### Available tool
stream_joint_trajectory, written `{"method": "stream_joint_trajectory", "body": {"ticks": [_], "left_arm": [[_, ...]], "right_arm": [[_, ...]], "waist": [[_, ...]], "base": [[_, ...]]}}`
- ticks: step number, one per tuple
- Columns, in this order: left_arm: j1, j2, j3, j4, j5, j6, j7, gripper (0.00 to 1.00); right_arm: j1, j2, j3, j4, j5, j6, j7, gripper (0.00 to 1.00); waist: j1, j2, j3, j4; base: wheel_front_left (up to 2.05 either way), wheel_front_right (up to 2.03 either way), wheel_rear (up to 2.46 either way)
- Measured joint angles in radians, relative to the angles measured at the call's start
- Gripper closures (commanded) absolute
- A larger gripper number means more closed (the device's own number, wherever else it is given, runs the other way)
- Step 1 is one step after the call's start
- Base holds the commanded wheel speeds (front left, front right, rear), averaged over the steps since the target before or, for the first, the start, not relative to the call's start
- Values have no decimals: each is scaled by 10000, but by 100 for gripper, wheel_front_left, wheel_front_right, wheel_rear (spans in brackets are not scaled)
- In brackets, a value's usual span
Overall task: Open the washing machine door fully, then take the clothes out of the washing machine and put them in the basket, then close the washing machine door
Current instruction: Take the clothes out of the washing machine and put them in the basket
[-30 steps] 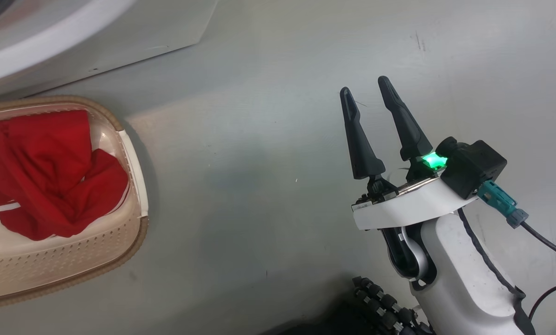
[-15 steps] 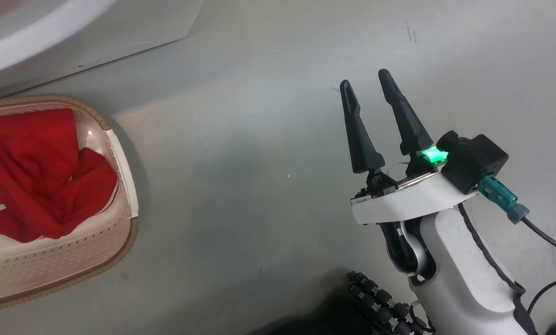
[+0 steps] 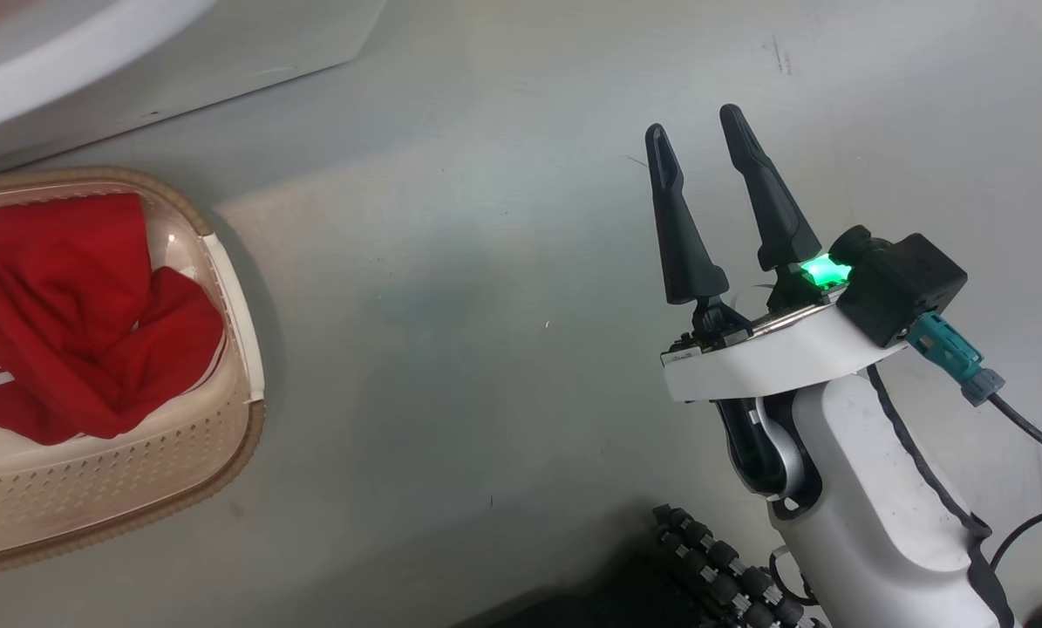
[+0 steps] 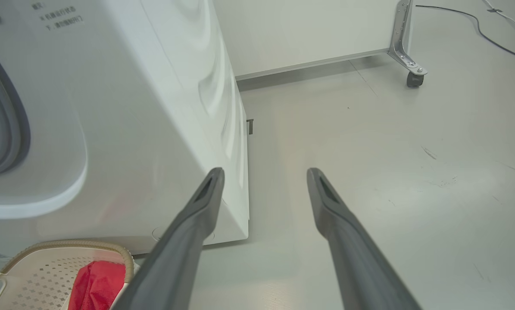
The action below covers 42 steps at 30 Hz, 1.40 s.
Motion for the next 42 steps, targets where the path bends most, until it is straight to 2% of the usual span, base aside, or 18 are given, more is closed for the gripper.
{"method": "stream_joint_trajectory", "body": {"ticks": [3,15,27,42], "left_arm": [[1,-36,67,-73,-27,0,-288,100],[360,-754,378,-577,-330,-61,-2224,100],[1962,-1684,696,-1239,-520,-148,-4851,100],[4551,-3231,522,-2034,-500,-222,-7674,100]], "right_arm": [[-68,4,-86,2,-27,-36,0,0],[-110,-4,-295,113,-366,-82,0,0],[-101,-10,-545,439,-922,-27,0,0],[601,-17,-1231,1003,-1879,113,0,0]], "waist": [[0,0,17,55],[0,0,-127,491],[0,0,-654,948],[-1,0,-1983,1657]], "base": [[0,0,0],[0,0,0],[0,0,0],[0,0,0]]}}
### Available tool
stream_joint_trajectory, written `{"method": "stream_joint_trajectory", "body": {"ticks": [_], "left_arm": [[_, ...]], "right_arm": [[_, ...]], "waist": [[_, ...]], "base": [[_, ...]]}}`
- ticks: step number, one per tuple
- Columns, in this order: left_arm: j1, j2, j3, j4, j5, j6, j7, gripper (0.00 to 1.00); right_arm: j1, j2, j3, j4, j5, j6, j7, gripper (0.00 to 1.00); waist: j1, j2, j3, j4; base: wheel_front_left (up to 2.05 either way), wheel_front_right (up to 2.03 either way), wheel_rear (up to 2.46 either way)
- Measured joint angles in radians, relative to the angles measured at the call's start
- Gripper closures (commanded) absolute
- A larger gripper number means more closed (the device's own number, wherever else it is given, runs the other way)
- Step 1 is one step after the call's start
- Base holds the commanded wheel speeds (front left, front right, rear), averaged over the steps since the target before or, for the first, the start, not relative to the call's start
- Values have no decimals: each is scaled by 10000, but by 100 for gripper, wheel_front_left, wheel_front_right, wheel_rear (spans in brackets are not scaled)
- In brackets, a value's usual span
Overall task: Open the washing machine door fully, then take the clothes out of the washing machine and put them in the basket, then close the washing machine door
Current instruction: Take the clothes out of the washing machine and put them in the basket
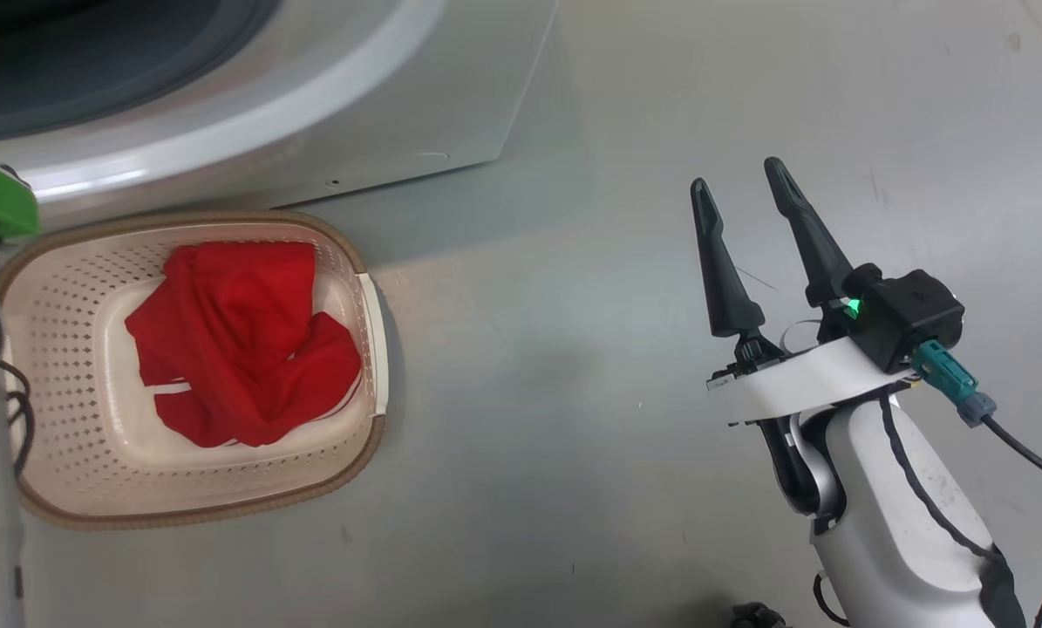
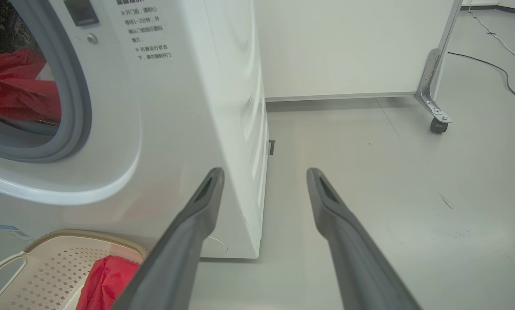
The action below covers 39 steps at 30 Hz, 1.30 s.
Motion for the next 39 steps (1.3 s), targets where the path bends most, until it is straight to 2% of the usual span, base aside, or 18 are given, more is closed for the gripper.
{"method": "stream_joint_trajectory", "body": {"ticks": [11,20,26,39], "left_arm": [[1861,-656,-297,-391,230,19,-1287,100],[2889,-1168,-311,-928,318,236,-2226,100],[3517,-1498,-522,-1233,322,293,-2518,100],[4582,-1705,-838,-2186,575,437,-2796,100]], "right_arm": [[814,-98,-222,337,-236,113,0,0],[1305,-92,-349,447,-303,219,0,0],[1561,-86,-458,483,-362,280,0,0],[2134,-71,-587,543,-418,360,0,0]], "waist": [[0,0,-1411,622],[0,0,-2378,934],[0,0,-2932,1094],[0,0,-3816,1292]], "base": [[0,0,0],[0,0,0],[0,0,0],[0,0,0]]}}
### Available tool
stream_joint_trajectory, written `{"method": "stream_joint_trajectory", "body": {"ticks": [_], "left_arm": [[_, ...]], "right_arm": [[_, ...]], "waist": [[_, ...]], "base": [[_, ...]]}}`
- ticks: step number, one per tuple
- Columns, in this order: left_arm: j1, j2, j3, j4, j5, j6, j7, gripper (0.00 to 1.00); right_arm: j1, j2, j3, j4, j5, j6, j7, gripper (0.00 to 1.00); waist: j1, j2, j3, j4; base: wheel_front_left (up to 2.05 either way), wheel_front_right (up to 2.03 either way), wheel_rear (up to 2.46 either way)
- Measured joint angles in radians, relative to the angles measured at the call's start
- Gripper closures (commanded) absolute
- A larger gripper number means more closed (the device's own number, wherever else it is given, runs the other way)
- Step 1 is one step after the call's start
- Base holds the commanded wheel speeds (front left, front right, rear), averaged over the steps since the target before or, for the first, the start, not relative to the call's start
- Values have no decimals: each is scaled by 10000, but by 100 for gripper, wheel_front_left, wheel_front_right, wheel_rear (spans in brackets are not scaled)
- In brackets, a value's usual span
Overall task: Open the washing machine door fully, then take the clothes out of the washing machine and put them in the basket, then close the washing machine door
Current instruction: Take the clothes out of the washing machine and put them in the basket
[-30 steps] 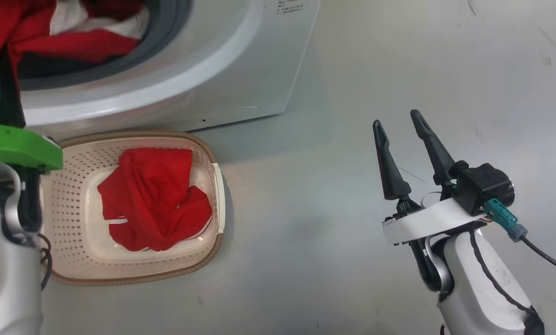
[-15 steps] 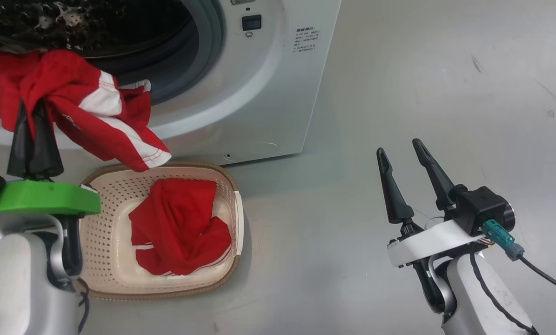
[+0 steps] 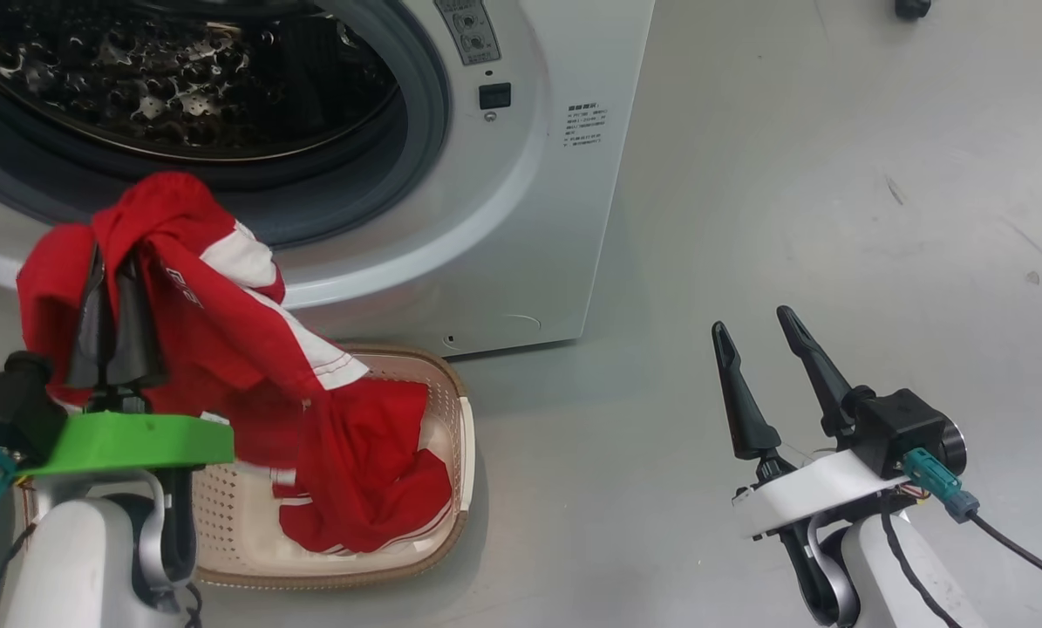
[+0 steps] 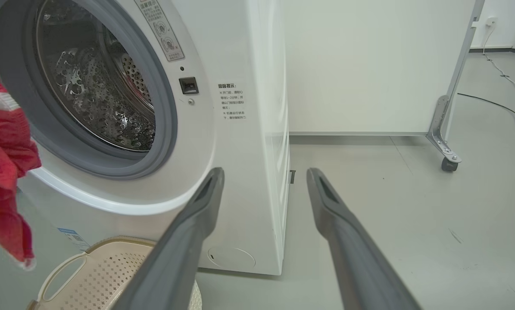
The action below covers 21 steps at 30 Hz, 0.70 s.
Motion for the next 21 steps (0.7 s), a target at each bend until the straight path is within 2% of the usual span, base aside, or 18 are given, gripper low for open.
{"method": "stream_joint_trajectory", "body": {"ticks": [11,21], "left_arm": [[965,-90,-326,-422,12,215,98,100],[1413,-190,-635,-290,-86,368,458,100]], "right_arm": [[252,12,6,-36,-186,92,0,0],[248,13,54,-316,-328,146,0,0]], "waist": [[0,0,-225,142],[0,0,191,113]], "base": [[0,0,0],[0,0,0]]}}
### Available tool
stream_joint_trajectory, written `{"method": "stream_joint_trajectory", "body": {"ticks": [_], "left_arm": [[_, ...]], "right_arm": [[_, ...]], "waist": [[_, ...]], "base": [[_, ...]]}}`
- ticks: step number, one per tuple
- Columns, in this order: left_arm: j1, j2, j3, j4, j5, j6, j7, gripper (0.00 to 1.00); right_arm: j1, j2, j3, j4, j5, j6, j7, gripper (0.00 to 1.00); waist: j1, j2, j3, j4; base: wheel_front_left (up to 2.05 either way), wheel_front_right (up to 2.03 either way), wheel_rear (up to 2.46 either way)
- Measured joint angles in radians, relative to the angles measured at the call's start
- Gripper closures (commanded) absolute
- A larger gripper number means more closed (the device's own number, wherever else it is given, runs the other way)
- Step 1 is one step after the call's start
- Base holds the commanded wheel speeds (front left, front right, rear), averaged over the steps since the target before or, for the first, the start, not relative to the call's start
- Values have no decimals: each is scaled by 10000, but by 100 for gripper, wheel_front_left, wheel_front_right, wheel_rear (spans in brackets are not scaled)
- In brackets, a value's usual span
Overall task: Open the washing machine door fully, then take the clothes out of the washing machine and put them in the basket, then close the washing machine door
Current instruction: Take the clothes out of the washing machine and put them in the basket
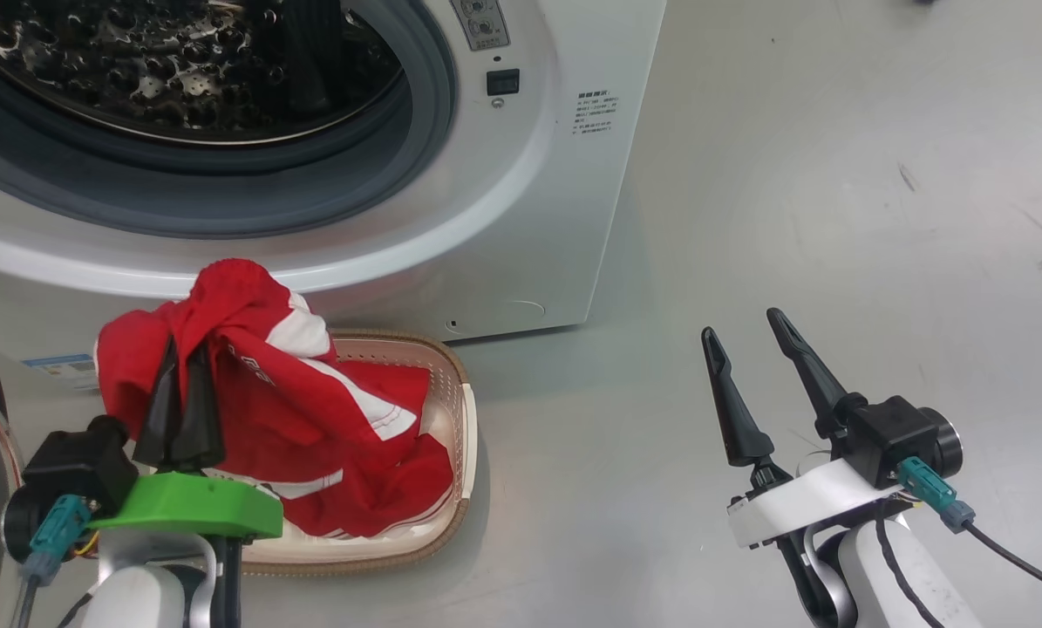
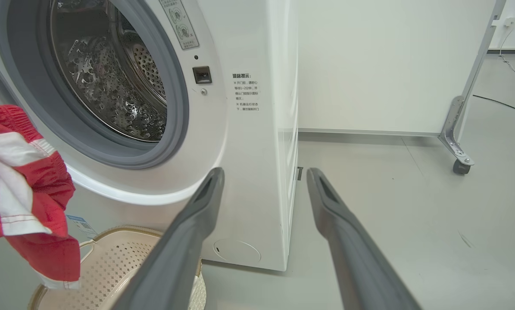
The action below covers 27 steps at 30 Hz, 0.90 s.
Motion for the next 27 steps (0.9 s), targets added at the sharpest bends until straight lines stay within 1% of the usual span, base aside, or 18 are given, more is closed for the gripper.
{"method": "stream_joint_trajectory", "body": {"ticks": [6,16,26,27], "left_arm": [[34,-86,-153,631,-201,0,221,100],[-161,-121,-211,2061,-596,0,690,100],[-1879,-142,-263,3722,-759,-15,1258,100],[-2057,-142,-257,3894,-759,-15,1308,100]], "right_arm": [[-34,2,25,-176,-73,33,0,0],[-456,6,48,-520,-111,63,0,0],[-1090,6,27,-853,-127,67,0,0],[-1151,8,29,-867,-127,105,0,0]], "waist": [[0,0,471,-69],[0,0,1503,-311],[1,0,2736,-557],[0,0,2861,-577]], "base": [[0,0,0],[0,0,0],[0,0,0],[0,0,0]]}}
